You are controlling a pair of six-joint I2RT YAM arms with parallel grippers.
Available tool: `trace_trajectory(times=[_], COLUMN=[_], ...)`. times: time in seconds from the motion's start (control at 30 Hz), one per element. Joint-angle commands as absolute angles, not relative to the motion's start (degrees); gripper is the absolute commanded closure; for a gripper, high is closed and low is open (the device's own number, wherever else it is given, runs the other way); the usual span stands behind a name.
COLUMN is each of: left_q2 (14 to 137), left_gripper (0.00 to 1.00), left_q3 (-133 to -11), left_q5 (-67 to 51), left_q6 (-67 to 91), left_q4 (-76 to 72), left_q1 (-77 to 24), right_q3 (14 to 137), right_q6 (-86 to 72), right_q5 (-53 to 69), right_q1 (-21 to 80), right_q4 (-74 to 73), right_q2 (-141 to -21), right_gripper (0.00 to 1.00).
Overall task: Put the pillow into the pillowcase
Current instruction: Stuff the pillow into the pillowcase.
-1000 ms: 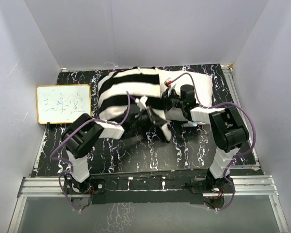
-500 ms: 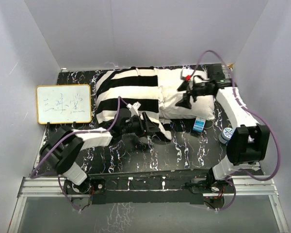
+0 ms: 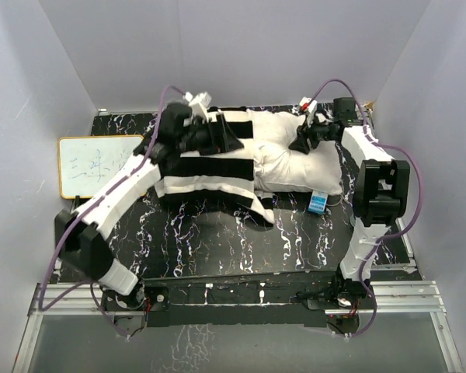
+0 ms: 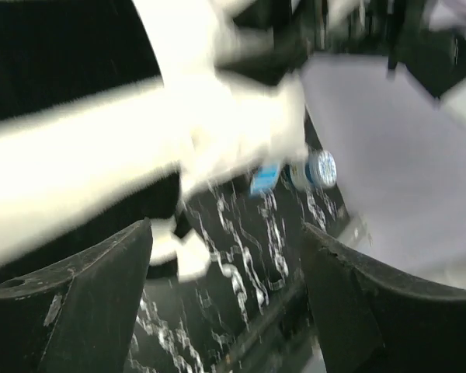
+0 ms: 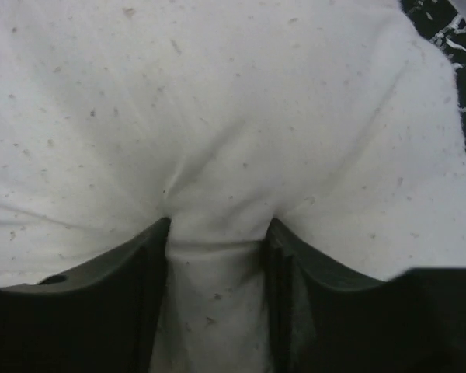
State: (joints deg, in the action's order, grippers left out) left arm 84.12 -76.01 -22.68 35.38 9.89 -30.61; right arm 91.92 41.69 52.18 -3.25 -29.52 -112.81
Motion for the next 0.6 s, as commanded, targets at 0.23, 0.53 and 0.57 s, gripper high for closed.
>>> trace_trajectory(times=[0.23, 0.53, 0.57], left_q2=[120.86, 127.00, 126.85], left_gripper=[0.08, 0.09, 0.14], left_q3=[-125.40, -126.91, -125.90], left_q5=[-4.49, 1.18, 0.14], left_q6=[16.40, 9.94, 9.95], left_q4=[33.29, 40.89, 40.87], left_q1=[-29.51, -34.12, -34.10], right_q3=[45.30, 38.08, 38.77], right_q6=[50.41, 48.46, 48.05], right_q5=[47.63, 39.23, 39.43], right_q1=[9.64, 14.68, 14.68], right_q4=[-2.13, 4.09, 3.32], right_q2=[-81.07, -78.48, -78.49], right_gripper=[0.92, 0.92, 0.92])
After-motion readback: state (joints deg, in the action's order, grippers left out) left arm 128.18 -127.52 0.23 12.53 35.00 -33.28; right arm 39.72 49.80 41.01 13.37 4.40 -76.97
